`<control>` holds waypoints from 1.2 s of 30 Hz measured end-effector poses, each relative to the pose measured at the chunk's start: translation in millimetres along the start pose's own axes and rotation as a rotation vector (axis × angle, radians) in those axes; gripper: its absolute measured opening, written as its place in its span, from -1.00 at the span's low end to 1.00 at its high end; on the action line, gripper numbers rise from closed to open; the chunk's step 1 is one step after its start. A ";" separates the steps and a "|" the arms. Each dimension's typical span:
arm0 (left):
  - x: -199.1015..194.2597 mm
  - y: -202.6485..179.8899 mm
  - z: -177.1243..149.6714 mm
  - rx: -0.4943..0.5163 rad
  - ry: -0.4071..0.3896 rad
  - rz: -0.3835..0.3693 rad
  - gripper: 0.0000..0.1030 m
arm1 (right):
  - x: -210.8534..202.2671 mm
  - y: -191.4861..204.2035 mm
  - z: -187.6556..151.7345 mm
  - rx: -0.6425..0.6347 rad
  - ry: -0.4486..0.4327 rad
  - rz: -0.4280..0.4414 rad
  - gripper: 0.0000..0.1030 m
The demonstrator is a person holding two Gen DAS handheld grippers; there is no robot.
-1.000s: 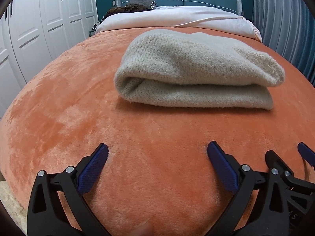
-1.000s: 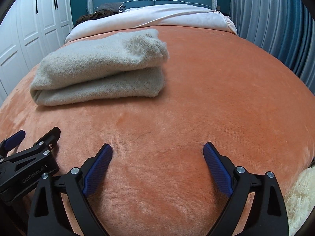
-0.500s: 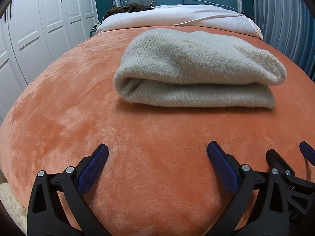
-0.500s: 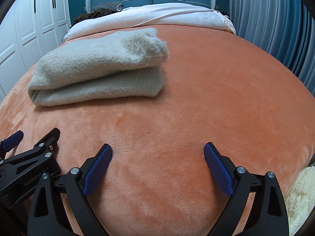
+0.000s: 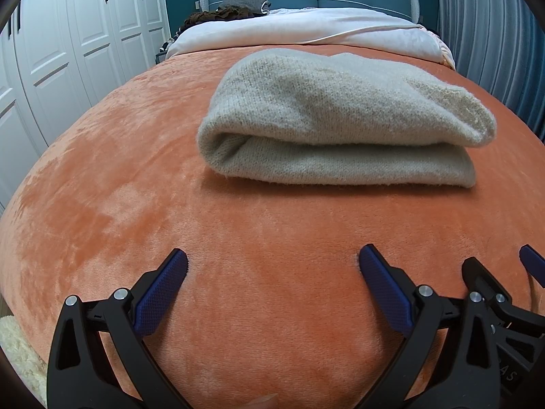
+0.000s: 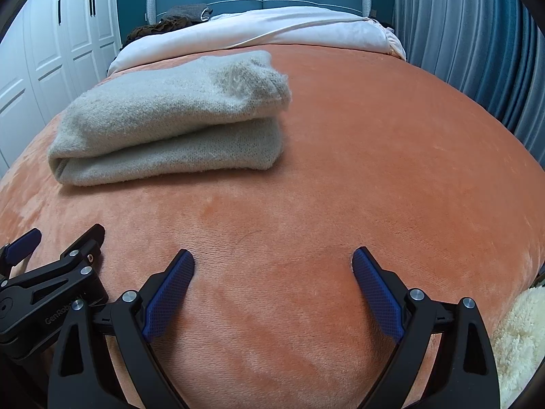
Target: Fold small clothes
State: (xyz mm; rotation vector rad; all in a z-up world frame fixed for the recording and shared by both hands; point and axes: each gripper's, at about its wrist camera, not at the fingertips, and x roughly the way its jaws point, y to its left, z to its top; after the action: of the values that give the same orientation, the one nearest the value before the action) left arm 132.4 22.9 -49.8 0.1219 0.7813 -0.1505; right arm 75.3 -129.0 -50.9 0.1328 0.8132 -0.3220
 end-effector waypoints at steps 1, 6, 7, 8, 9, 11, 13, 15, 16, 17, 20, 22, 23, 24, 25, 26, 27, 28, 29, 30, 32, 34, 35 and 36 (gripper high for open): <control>0.3 0.4 0.0 0.001 0.000 0.000 0.91 | 0.4 -0.3 -0.5 0.001 0.001 0.002 0.80; 1.7 1.5 -0.6 0.001 0.005 0.005 0.91 | 1.5 -2.7 -0.4 0.003 0.007 0.005 0.82; 2.4 2.3 -0.5 0.001 0.007 0.006 0.91 | 1.4 -2.3 -0.5 0.002 0.007 0.004 0.82; 2.3 2.8 -0.7 -0.001 0.007 0.006 0.91 | 0.9 -2.3 -0.4 0.001 0.006 0.003 0.82; 2.4 2.9 -0.7 -0.001 0.005 0.007 0.91 | 0.4 -1.8 -0.4 -0.002 0.004 0.003 0.82; 2.4 3.3 -1.2 -0.004 0.002 0.016 0.91 | -0.2 -1.2 -0.3 -0.006 0.002 0.008 0.82; 1.7 5.0 -1.9 -0.014 -0.003 0.036 0.91 | -1.5 2.3 -0.7 -0.021 -0.003 0.016 0.82; 1.6 8.9 -2.7 -0.034 0.001 0.048 0.91 | -0.7 6.8 -0.4 -0.045 -0.002 0.029 0.82; 2.0 9.8 -3.1 -0.036 0.003 0.049 0.91 | -0.9 8.2 -0.6 -0.048 -0.001 0.029 0.82; 2.0 9.7 -3.4 -0.036 0.003 0.051 0.91 | -1.0 8.7 -0.9 -0.045 0.000 0.031 0.83; 1.8 9.0 -3.8 -0.036 0.007 0.049 0.91 | -0.6 9.4 -0.9 -0.044 0.004 0.030 0.83; 1.9 9.4 -3.5 -0.031 0.010 0.046 0.91 | -0.7 9.6 -0.7 -0.043 0.004 0.027 0.84; 1.6 9.5 -3.7 -0.027 0.011 0.043 0.91 | -0.6 9.8 -1.0 -0.043 0.005 0.027 0.84; 1.8 9.7 -3.7 -0.024 0.012 0.041 0.91 | -0.4 10.0 -0.9 -0.043 0.006 0.028 0.85; 1.9 9.7 -3.6 -0.023 0.013 0.041 0.91 | -0.3 10.2 -0.9 -0.043 0.005 0.027 0.85; 2.0 9.5 -3.6 -0.023 0.013 0.042 0.91 | 0.5 9.6 -0.3 -0.044 0.005 0.026 0.85; 2.1 9.6 -3.6 -0.024 0.013 0.042 0.91 | 1.1 9.2 0.2 -0.044 0.005 0.026 0.85; 2.2 9.9 -3.7 -0.023 0.014 0.042 0.91 | 1.4 8.8 0.6 -0.044 0.006 0.026 0.86; 2.5 9.8 -3.5 -0.023 0.014 0.041 0.91 | 1.2 9.6 0.1 -0.044 0.006 0.025 0.86; 2.4 9.6 -3.4 -0.023 0.014 0.042 0.91 | 1.2 9.8 0.0 -0.044 0.006 0.025 0.86; 2.4 9.7 -3.4 -0.023 0.013 0.042 0.91 | 1.3 9.3 0.1 -0.043 0.006 0.027 0.86; 2.5 9.9 -3.4 -0.023 0.013 0.043 0.91 | 1.7 9.5 -0.2 -0.042 0.006 0.026 0.87; 2.5 9.9 -3.4 -0.023 0.013 0.042 0.91 | 1.8 9.3 -0.1 -0.043 0.007 0.027 0.87; 2.5 9.8 -3.2 -0.023 0.014 0.041 0.91 | 1.7 9.5 -0.1 -0.043 0.007 0.026 0.87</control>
State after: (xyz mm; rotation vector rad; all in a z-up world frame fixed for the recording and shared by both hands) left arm 133.7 32.8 -53.3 0.1169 0.7934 -0.1018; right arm 79.4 -120.4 -52.3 0.1045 0.8239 -0.2794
